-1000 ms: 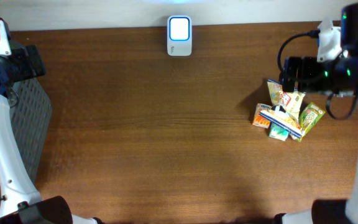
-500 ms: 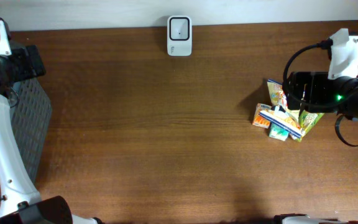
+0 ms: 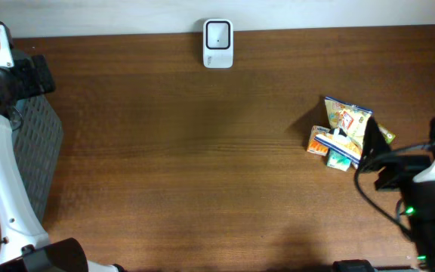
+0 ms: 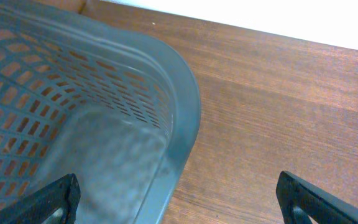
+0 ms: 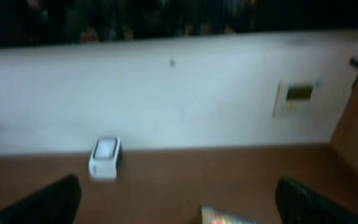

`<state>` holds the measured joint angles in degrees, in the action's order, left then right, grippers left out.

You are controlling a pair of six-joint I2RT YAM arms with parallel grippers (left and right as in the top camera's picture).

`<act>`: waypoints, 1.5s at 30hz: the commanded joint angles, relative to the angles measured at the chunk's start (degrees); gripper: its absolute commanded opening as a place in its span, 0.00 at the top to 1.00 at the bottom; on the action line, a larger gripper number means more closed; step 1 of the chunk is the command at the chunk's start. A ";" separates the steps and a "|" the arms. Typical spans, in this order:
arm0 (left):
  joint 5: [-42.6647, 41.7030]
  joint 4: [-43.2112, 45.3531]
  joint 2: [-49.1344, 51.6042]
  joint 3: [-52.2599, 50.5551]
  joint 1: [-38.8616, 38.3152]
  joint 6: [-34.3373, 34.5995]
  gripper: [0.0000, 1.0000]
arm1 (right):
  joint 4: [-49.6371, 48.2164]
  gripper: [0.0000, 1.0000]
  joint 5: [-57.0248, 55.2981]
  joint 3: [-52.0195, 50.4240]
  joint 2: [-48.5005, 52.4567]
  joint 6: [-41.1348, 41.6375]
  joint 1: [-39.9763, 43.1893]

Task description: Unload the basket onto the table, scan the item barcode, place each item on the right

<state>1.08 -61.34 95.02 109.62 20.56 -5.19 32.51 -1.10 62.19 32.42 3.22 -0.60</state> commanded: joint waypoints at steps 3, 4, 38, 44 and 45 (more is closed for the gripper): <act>0.20 -0.04 -0.96 0.35 0.24 -0.94 0.01 | -22.29 0.01 -0.59 -28.13 -16.13 0.31 0.24; 0.22 -0.04 -0.96 0.35 0.24 -0.94 0.01 | -26.97 0.01 -0.57 -33.48 -19.45 0.33 0.13; 0.20 -0.04 -0.96 0.35 0.24 -0.94 0.01 | -28.44 0.01 6.69 -61.88 -32.17 0.26 -2.78; -0.46 -1.97 -0.96 0.35 0.22 -0.92 0.01 | -28.44 0.01 6.69 -61.88 -32.17 0.26 -2.78; -0.72 -3.56 -0.96 0.35 0.22 -0.92 0.01 | -28.44 0.01 6.69 -61.88 -32.17 0.26 -2.78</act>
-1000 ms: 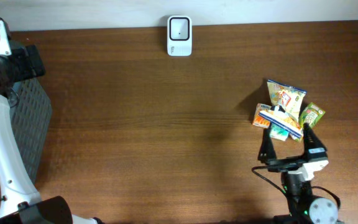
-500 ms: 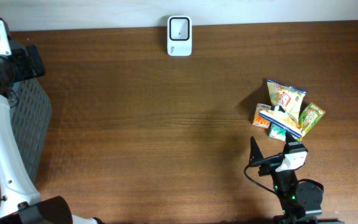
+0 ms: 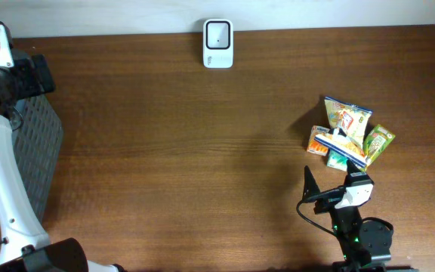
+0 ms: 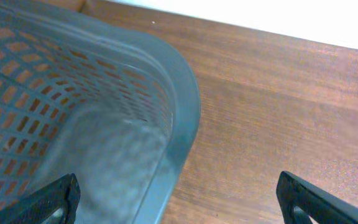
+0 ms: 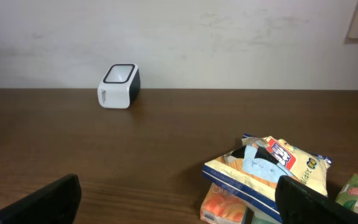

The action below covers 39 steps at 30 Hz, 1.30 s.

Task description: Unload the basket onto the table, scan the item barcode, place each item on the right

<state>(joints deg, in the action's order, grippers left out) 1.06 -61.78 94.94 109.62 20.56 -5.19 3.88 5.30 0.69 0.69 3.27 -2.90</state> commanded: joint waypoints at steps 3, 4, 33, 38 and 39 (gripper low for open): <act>-10.84 -5.35 -0.87 0.31 0.22 -2.12 0.01 | 0.20 0.01 0.28 -0.37 -0.44 0.22 -0.48; -14.71 -5.16 -0.87 0.31 0.22 -3.89 0.01 | 0.17 0.01 0.28 -0.37 -0.44 0.22 -0.48; -1.62 66.03 -66.34 -100.94 -18.53 -12.94 0.01 | 0.20 0.01 0.28 -0.37 -0.44 0.24 -0.48; 0.90 62.31 -70.79 -103.97 -21.51 -16.83 0.01 | 0.20 0.01 0.28 -0.37 -0.44 0.24 -0.48; 0.87 62.07 -70.62 -103.97 -21.53 -16.83 0.01 | 0.20 0.01 0.28 -0.37 -0.44 0.24 -0.48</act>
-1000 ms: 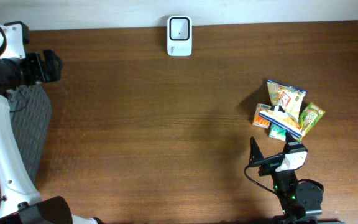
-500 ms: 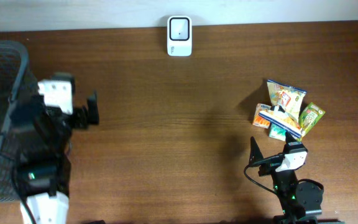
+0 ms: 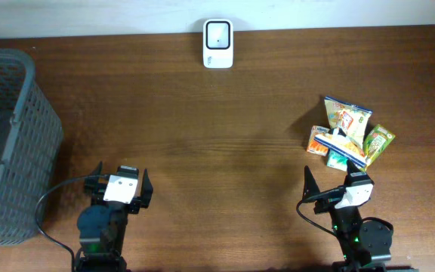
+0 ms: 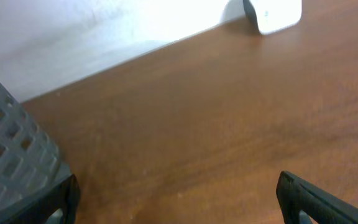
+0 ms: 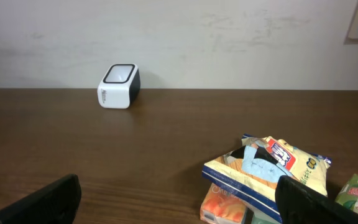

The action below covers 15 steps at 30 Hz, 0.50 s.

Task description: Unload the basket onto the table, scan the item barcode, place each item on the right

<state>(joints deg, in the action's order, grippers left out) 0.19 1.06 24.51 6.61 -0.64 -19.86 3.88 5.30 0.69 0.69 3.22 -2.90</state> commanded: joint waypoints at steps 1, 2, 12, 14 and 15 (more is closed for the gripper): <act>1.75 -0.76 -0.15 -0.96 -0.31 -2.19 0.01 | 0.20 0.01 0.28 -0.37 -0.44 0.26 -0.48; 1.68 -0.79 -0.15 -0.98 -0.33 -2.16 0.01 | 0.20 0.01 0.28 -0.37 -0.44 0.28 -0.48; 1.11 -7.58 -9.77 -4.15 -0.33 -3.93 0.01 | 0.20 0.01 0.28 -0.37 -0.44 0.26 -0.48; 0.90 -5.14 -12.24 -6.16 -0.33 -4.02 0.01 | 0.20 0.01 0.28 -0.37 -0.44 0.28 -0.48; 0.90 -4.72 -13.22 -6.12 -0.33 -4.28 0.01 | 0.20 0.01 0.28 -0.37 -0.44 0.26 -0.48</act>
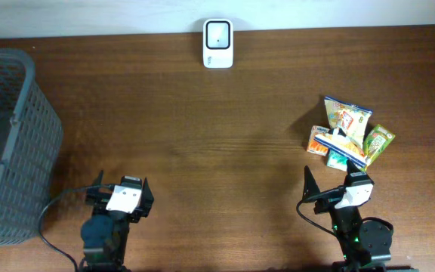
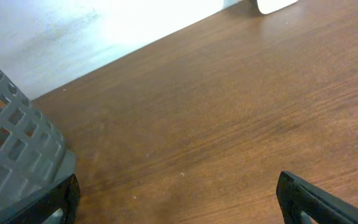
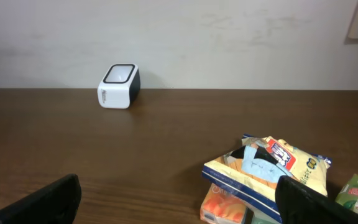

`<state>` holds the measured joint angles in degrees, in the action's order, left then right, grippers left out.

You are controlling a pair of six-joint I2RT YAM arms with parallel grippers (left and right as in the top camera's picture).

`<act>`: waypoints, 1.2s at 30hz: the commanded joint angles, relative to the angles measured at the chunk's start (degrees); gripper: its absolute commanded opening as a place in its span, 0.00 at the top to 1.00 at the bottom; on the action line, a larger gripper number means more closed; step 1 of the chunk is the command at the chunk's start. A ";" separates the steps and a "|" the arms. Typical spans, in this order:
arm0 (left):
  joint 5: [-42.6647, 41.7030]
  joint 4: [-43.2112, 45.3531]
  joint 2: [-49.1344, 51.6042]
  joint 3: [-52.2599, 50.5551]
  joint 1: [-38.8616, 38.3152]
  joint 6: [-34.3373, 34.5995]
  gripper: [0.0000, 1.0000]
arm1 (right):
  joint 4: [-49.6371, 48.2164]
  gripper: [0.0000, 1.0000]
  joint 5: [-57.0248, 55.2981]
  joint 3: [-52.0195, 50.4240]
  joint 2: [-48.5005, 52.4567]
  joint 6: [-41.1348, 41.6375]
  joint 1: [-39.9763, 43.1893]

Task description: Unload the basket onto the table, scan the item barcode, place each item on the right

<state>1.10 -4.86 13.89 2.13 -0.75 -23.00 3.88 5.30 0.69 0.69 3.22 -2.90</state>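
The white barcode scanner (image 1: 218, 33) stands at the table's back edge, also seen far off (image 3: 118, 86) and clipped at the top (image 2: 277, 6). A pile of snack packets (image 1: 346, 132) lies at the right, close ahead of my right gripper (image 3: 179, 202). That gripper (image 1: 337, 185) sits low at the front right, open and empty. My left gripper (image 1: 121, 189) sits low at the front left, open (image 2: 179, 202) over bare wood.
A grey mesh basket (image 1: 6, 136) stands at the far left, and its corner (image 2: 11, 155) is near my left fingers. A white wall runs behind the table. Bare brown tabletop (image 1: 217, 151) lies between the arms and the scanner.
My left gripper has shifted slightly toward the table's front edge. In its view the scanner has slid to the top edge and more of the basket shows. The right arm has not moved.
First my left arm hung over the basket at the far left, and my right gripper was raised at the right edge, facing the wall. Then the right gripper sat low, facing the packets. Later the left arm was down at the front left, where it now sits.
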 commanded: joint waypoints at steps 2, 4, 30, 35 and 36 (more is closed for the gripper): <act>-0.55 0.07 -3.93 -1.64 -0.22 -1.01 0.01 | 0.20 0.01 0.28 -0.37 -0.44 0.28 -0.48; -1.31 0.04 -5.88 -1.62 -0.22 -0.15 0.01 | 0.20 0.01 0.28 -0.37 -0.44 0.26 -0.48; -1.29 0.09 -13.53 -1.60 -0.22 1.46 0.01 | 0.20 0.01 0.28 -0.37 -0.44 0.28 -0.48; -1.29 0.09 -13.53 -1.60 -0.22 1.46 0.01 | 0.20 0.01 0.28 -0.37 -0.44 0.28 -0.48; -1.27 0.07 -13.53 -1.60 -0.22 1.46 0.01 | 0.20 0.01 0.28 -0.37 -0.44 0.26 -0.46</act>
<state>0.62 -4.69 0.69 0.84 -0.75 -22.50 3.88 5.30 0.69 0.69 3.20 -2.90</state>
